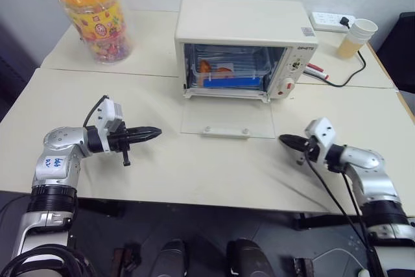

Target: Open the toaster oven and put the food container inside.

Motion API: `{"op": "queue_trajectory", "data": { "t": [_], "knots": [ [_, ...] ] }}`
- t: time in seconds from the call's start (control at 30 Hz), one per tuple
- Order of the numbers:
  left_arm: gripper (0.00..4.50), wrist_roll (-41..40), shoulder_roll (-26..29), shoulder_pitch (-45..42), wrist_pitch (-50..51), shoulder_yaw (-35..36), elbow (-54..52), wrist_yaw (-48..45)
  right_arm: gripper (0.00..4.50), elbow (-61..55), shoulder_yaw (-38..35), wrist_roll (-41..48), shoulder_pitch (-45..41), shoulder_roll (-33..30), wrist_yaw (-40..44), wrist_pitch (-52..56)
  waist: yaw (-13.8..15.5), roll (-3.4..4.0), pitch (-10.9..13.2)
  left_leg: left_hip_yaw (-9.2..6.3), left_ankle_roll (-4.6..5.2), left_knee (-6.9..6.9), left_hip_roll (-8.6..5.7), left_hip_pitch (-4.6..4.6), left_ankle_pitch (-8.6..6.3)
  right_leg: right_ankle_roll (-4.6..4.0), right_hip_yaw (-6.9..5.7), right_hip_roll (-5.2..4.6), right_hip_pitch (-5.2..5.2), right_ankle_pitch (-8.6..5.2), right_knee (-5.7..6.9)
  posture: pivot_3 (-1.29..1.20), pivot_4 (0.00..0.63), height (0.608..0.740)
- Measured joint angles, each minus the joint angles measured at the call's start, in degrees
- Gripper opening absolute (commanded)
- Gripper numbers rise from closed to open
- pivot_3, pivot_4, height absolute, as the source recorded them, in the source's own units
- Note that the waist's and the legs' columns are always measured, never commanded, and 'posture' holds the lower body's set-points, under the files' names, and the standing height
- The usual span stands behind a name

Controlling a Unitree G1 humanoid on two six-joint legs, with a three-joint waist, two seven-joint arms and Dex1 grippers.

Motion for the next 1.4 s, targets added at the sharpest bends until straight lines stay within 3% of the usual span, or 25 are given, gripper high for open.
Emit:
{"op": "queue_trajectory", "data": {
  "t": [0.17, 0.27, 0.53, 0.77, 0.8, 0.87, 0.97, 1.07, 1.27, 1.37, 1.4],
  "knots": [
    [0.00, -1.9, -0.2, 2.9, 1.4, 0.9, -3.4, 0.4, 0.04, 2.8, 0.4, 1.2, -1.8, 3.5, 3.7, -4.4, -0.1, 0.00, 0.0, -0.01, 0.00, -0.01, 0.01, -0.01, 0.00, 0.00, 0.00, -0.03, -0.02, 0.00, 0.00, 0.00, 0.150, 0.740],
    [0.50, -2.9, -0.4, 3.4, 2.3, 2.0, -5.2, 2.0, 0.00, 1.9, -1.4, 4.7, -1.7, 5.5, 3.9, -4.6, 0.0, 0.01, 0.0, -0.02, 0.00, 0.01, 0.01, -0.02, 0.00, 0.00, 0.00, -0.05, -0.02, 0.00, 0.01, 0.00, 0.150, 0.740],
    [2.47, -7.9, -2.6, 4.0, 8.7, 6.6, -11.6, 10.2, 0.00, -11.4, -9.4, 15.1, -4.7, 6.0, -0.4, 1.0, 0.1, 0.07, 0.0, -0.10, 0.00, 0.04, -0.01, -0.06, 0.00, 0.00, -0.01, -0.11, -0.01, 0.00, 0.01, 0.00, 0.150, 0.740],
    [4.15, -9.8, -2.6, 3.7, 11.3, 7.0, -13.5, 11.8, 0.00, -8.1, -9.6, 17.2, -15.7, 6.8, -3.2, 4.9, -0.1, 0.11, 0.1, -0.04, -0.01, -0.01, 0.01, -0.02, 0.00, 0.00, 0.00, -0.06, -0.04, 0.00, 0.03, 0.00, 0.150, 0.740],
    [4.41, -9.7, -2.6, 3.3, 11.0, 6.9, -13.3, 11.8, 0.18, -6.4, -9.6, 16.9, -16.7, 6.5, -3.0, 5.0, -0.1, 0.11, 0.1, -0.03, -0.01, -0.01, -0.02, -0.04, 0.00, 0.00, 0.00, -0.05, -0.04, 0.00, 0.00, 0.00, 0.150, 0.740],
    [4.50, -9.5, -2.2, 2.9, 10.0, 6.8, -13.3, 11.4, 0.57, -7.8, -9.4, 16.9, -15.0, 4.4, -1.0, 6.7, 0.5, 0.11, 0.1, -0.18, 0.00, -0.01, -0.05, -0.10, 0.00, 0.00, -0.01, -0.08, -0.02, 0.00, 0.00, 0.00, 0.150, 0.740],
    [4.50, -9.5, 2.0, 4.7, 9.3, 7.1, -13.4, 8.4, 1.39, -17.1, -9.6, 17.6, -3.8, -2.1, 3.7, 10.5, 1.5, 0.12, 0.1, -0.21, 0.05, -0.15, -0.07, -0.18, -0.06, 0.00, 0.01, -0.08, -0.04, 0.00, -0.19, 0.00, 0.150, 0.740],
    [4.50, -8.9, 4.9, 7.4, 9.0, 7.7, -13.3, 6.1, 2.18, -25.6, -10.1, 18.8, 5.8, -4.7, 5.5, 12.9, 1.5, 0.16, 0.1, -0.10, 0.07, -0.14, -0.06, -0.20, -0.07, 0.00, -0.07, -0.08, -0.04, 0.00, -0.31, 0.00, 0.150, 0.740],
    [4.50, -0.4, 5.6, 16.1, -1.4, 9.3, -10.6, 11.2, 3.80, -37.6, -14.2, 17.8, 30.5, -5.2, 8.9, 6.7, 1.4, 0.21, 0.1, 0.04, 0.09, -0.14, -0.01, 0.15, -0.06, 0.00, 0.05, -0.10, 0.29, 0.00, -0.42, 0.00, 0.150, 0.740],
    [4.50, 1.2, 5.2, 20.3, -5.3, 9.4, -11.4, 12.0, 4.45, -40.3, -14.4, 16.8, 34.5, -4.9, 9.4, 3.2, 1.2, 0.21, 0.1, 0.14, 0.09, -0.13, 0.04, 0.25, -0.07, 0.01, 0.20, -0.16, 0.27, 0.02, -0.45, 0.00, 0.150, 0.740],
    [4.50, 1.5, 5.2, 22.2, -6.5, 9.4, -12.0, 11.9, 4.45, -41.3, -14.4, 16.3, 35.6, -4.9, 9.3, 2.0, 1.2, 0.21, 0.1, 0.13, 0.06, -0.13, 0.07, 0.27, -0.08, 0.00, 0.23, -0.17, 0.27, 0.02, -0.47, 0.00, 0.150, 0.740]
  ]
}}
